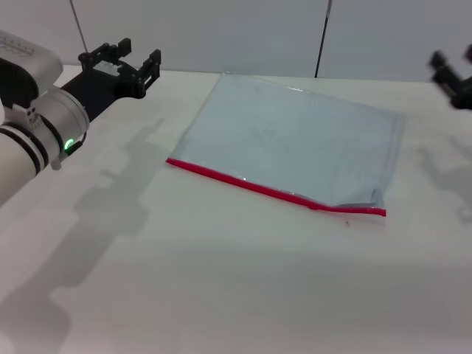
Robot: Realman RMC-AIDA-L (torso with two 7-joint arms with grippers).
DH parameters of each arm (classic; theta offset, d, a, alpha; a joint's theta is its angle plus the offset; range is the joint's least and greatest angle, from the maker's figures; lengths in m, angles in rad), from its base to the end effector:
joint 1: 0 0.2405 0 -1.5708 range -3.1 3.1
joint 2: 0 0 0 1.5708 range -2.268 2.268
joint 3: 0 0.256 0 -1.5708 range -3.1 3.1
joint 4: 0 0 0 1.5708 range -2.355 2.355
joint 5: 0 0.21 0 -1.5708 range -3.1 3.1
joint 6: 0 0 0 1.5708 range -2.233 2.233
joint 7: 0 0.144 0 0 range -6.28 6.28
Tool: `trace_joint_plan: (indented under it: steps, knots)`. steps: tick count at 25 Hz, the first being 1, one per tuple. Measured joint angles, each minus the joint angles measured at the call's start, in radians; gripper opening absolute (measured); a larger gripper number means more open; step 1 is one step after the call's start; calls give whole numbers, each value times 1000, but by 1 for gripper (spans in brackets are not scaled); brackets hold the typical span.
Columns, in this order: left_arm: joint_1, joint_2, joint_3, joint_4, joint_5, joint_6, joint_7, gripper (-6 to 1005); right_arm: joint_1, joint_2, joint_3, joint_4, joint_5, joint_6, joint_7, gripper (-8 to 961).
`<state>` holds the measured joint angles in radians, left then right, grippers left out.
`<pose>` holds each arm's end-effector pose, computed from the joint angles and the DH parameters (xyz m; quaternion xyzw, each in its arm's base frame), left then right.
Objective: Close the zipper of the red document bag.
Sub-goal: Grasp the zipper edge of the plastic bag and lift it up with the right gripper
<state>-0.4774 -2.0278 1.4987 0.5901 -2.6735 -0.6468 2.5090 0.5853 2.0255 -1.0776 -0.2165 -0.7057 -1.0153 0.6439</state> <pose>-0.2628 0.4144 0.0082 -0.7945 -0.2049 -0.2622 0.5080 0.2918 0.3995 0.0162 -0.7671 0.2318 0.3292 0.4994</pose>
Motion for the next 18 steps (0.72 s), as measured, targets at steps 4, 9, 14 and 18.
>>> trace_joint_plan:
  steps: [4,9,14,18]
  knots:
    - [-1,3,0,-8,2,2,-7,556,7,-16,-64,-51,-167,-1,186,671]
    - [6,6,0,-8,3,4,-10,555,-39,-16,-70,-250,-520,-17,456,672]
    - [6,8,1,-9,4,5,-11,554,-105,-3,-70,-488,-831,-46,689,673]
    - [6,8,1,-9,5,6,-11,553,-115,0,-72,-553,-941,-92,742,674]
